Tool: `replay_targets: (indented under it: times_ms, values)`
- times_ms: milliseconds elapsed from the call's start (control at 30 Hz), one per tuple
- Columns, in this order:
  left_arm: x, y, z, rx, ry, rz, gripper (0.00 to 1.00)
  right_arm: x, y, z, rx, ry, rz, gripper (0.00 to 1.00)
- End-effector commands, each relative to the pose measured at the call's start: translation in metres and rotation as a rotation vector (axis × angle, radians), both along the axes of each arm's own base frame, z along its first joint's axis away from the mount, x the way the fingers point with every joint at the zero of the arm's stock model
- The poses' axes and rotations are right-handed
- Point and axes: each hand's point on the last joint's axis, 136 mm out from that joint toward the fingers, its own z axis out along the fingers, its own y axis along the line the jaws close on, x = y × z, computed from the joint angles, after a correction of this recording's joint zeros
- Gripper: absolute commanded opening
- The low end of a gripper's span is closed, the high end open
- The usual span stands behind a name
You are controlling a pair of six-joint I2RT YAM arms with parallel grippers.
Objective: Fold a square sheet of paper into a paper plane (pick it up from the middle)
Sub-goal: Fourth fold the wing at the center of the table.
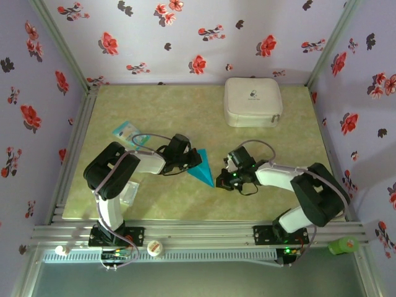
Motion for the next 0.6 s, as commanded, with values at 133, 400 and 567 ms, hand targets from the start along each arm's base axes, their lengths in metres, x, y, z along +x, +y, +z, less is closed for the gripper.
replay_targets:
  times_ms: [133, 400, 567]
  values:
    - [-0.007, 0.019, -0.023, 0.077, 0.047, 0.034, 0.0, 0.023, 0.02, 0.042, 0.082, -0.098, 0.01, 0.05]
    - [-0.008, 0.018, -0.023, 0.077, 0.047, 0.029, 0.0, 0.031, 0.056, 0.033, 0.152, -0.039, 0.042, 0.05]
    - [-0.008, 0.019, -0.023, 0.077, 0.047, 0.03, 0.0, 0.037, 0.057, 0.019, 0.12, -0.027, 0.028, 0.05]
